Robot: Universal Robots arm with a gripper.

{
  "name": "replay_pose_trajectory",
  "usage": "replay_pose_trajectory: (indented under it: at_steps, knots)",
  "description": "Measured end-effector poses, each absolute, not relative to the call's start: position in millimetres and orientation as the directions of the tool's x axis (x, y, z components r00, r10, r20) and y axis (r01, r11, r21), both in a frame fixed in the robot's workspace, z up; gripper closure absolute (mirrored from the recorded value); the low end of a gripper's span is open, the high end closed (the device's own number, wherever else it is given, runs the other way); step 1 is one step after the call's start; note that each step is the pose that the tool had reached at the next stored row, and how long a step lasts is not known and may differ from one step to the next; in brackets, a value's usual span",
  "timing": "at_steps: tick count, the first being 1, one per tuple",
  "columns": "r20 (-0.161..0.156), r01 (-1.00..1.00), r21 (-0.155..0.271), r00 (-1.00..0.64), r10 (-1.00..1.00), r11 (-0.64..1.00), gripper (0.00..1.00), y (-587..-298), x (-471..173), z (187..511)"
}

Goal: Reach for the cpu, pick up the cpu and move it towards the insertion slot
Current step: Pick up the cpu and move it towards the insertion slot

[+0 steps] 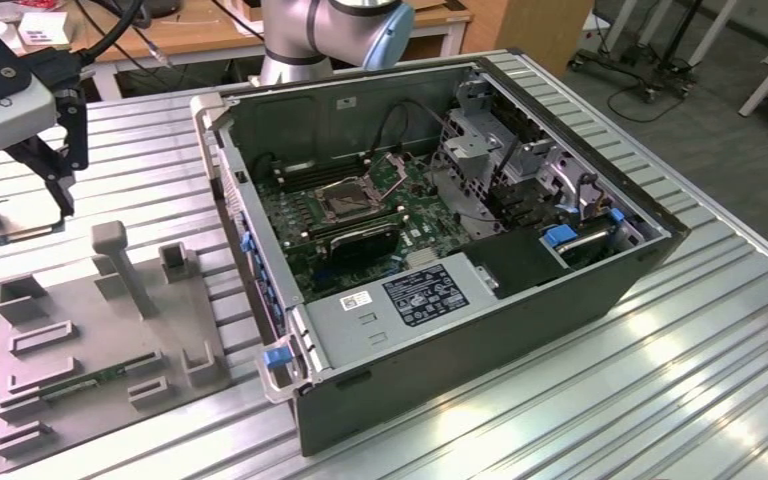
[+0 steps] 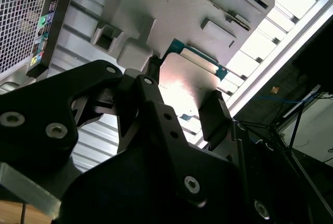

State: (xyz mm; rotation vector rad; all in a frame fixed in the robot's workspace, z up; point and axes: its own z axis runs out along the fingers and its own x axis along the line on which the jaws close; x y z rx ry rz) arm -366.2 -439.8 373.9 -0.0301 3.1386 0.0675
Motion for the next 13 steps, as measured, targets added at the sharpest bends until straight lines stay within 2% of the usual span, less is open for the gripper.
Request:
replay_pose_trajectory:
  at_steps: [13]
  knots:
    - [-0.003, -0.019, 0.043, -1.0, -0.019, 0.999, 0.46, -439.8, -360.6, 373.9]
